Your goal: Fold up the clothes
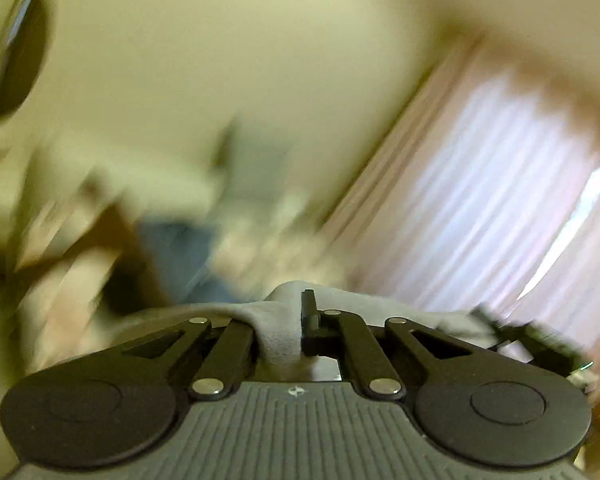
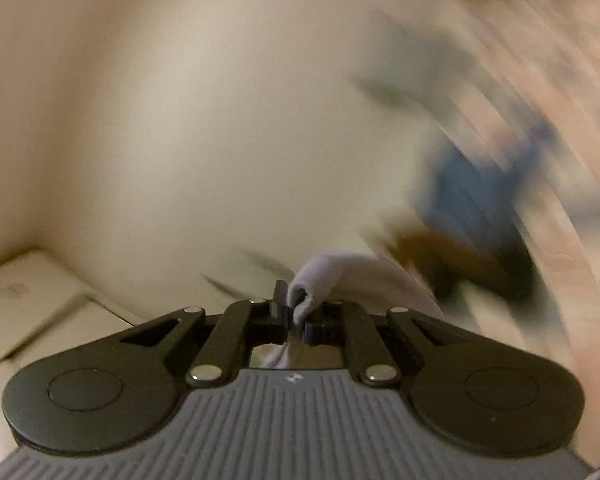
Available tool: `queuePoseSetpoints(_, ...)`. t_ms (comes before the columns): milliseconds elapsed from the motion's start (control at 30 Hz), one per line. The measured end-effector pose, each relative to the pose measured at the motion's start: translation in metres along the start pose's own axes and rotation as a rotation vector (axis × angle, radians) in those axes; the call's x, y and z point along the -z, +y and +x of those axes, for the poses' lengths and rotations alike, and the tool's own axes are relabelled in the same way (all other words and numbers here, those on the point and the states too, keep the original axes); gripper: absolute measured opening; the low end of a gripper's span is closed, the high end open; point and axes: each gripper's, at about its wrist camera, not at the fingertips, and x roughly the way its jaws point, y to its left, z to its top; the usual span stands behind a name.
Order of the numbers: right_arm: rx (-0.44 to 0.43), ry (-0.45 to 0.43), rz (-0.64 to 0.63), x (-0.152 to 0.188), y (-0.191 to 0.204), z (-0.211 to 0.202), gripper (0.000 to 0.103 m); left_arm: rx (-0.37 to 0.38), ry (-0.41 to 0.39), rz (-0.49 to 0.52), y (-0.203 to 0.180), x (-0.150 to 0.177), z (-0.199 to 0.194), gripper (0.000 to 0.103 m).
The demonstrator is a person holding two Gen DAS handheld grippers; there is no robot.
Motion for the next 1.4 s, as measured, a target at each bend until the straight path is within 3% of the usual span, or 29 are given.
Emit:
queuePoseSetpoints(67,-0.065,-0.068,-0.078,-0.023,0.054,-0.032,0.006,0.025,-0.058,0.059,-0.045,-0.007,-0.035,0.003)
queuePoseSetpoints(167,-0.162,-0.17,-0.195,-0.057,0.136,-0.08,0.006,-0.013,-0.04,0.094,-0.076,0.034,-0.054,0.003)
queuePoseSetpoints(233,-0.123,-0.13,-0.18,-0.044,0.114,-0.104,0.006,-0.027,0.014,0.078,-0.079,0.083,-0.055,0.002)
queuePoseSetpoints(333,-0.013,-0.092,-0.061,-0.007,0.01,-0.138,0.006,-0.042,0.165,0.039,-0.069,0.187,-0.039,0.003)
queuePoseSetpoints(400,0.06,-0.066,0.018,0.017,-0.059,-0.16,0.006,-0.055,0.285,-0.005,-0.056,0.264,-0.005,0.004)
queuePoseSetpoints(533,0.206,-0.015,0.177,0.066,-0.197,-0.205,0.007,-0.122,0.547,-0.089,-0.02,0.433,0.04,0.004)
queuePoseSetpoints(667,0.496,0.021,0.382,0.136,-0.35,-0.251,0.007,-0.224,0.77,-0.192,0.01,0.586,0.066,0.002)
queuePoseSetpoints(733,0.589,0.02,0.42,0.165,-0.401,-0.272,0.007,-0.246,0.826,-0.195,0.015,0.634,0.062,0.002)
queuePoseSetpoints(767,0.62,0.016,0.428,0.179,-0.418,-0.28,0.007,-0.239,0.817,-0.214,0.013,0.644,0.056,0.002)
queuePoseSetpoints(867,0.592,-0.018,0.412,0.198,-0.435,-0.3,0.006,-0.211,0.768,-0.236,0.011,0.673,0.041,0.002)
queuePoseSetpoints(1067,0.529,-0.001,0.199,0.19,-0.39,-0.301,0.006,-0.145,0.701,-0.063,-0.025,0.654,0.009,0.001)
queuePoseSetpoints(1267,0.608,0.0,0.156,0.185,-0.375,-0.339,0.006,-0.041,0.764,0.011,-0.073,0.677,-0.033,0.001)
queuePoseSetpoints(1400,0.69,-0.024,0.152,0.184,-0.386,-0.363,0.006,0.015,0.83,0.02,-0.097,0.715,-0.022,0.002)
